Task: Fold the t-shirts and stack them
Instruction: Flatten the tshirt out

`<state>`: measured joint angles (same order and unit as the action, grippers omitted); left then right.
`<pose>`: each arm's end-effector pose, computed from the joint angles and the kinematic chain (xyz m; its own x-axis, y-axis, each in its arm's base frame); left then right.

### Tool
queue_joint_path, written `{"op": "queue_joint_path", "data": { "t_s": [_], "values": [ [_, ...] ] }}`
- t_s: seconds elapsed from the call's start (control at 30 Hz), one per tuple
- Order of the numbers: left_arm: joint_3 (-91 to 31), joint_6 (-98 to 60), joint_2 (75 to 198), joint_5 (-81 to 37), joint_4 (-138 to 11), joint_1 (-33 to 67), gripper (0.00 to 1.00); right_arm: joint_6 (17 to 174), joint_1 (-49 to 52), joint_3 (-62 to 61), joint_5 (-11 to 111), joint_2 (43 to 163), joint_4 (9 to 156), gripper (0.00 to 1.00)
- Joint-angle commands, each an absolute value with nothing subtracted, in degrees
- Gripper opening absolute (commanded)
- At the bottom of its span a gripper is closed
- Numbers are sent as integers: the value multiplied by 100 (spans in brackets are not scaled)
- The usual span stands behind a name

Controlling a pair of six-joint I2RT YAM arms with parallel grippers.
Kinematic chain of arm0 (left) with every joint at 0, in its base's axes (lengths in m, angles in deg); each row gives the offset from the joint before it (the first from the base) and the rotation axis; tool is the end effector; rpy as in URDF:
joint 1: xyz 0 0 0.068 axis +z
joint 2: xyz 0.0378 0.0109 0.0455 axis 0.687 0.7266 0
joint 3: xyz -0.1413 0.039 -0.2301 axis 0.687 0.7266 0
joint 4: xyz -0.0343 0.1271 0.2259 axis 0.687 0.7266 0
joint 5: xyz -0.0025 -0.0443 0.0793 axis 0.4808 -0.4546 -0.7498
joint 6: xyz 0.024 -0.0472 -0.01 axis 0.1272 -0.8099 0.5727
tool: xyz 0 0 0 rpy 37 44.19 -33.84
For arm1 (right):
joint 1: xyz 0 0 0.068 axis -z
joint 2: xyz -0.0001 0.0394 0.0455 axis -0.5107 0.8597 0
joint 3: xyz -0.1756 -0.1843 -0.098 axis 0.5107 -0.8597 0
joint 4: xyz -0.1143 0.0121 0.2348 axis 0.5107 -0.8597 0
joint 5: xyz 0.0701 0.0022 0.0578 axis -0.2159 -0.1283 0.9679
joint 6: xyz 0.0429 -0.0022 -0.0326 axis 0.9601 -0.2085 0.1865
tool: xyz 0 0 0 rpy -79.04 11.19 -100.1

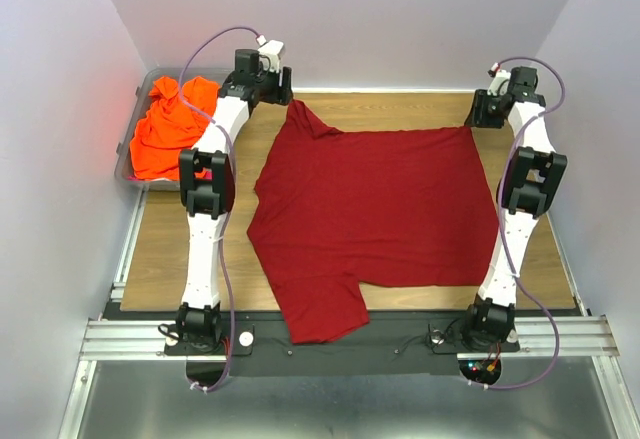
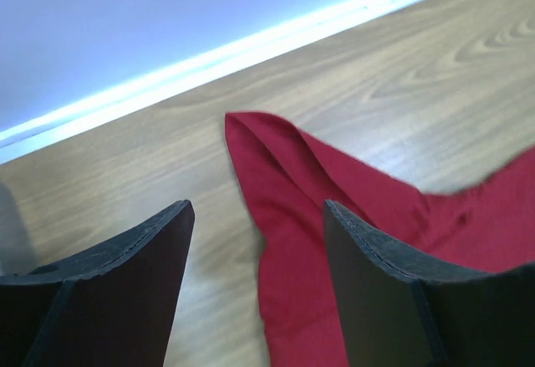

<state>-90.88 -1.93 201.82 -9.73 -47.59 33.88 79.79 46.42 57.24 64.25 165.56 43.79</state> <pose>0.5663 -0.1074 0.2631 -0.3169 0.1521 -0.9362 0.5088 0.8603 -0.0325 0.5365 -0.1369 0.2013 -0.7313 0.0607 -0.6793 -0.0947 0.9773 0.1893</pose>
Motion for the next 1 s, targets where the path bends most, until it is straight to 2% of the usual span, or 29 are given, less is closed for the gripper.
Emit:
{"op": "queue_joint_path", "data": {
  "t_s": [0.0,0.37,0.57,0.73,0.97],
  "values": [
    [-9498,-588,20379,-1109,-5421,3382,74,8301,4671,5748,6603,16708,4900,52],
    [-10192,-659,21127,-1416,-5474,3250,68,8442,4671,5440,6726,16708,5076,55],
    [-10218,-773,21145,-1575,-5430,3267,61,8451,4671,5422,6700,16673,5094,55],
    [-9833,-1625,21163,-1048,-5395,3338,56,8450,4671,5414,6682,16655,5094,55],
    [-9788,-1862,21330,-1100,-5272,3347,56,8433,4671,5449,6638,16752,5102,55]
  ]
}}
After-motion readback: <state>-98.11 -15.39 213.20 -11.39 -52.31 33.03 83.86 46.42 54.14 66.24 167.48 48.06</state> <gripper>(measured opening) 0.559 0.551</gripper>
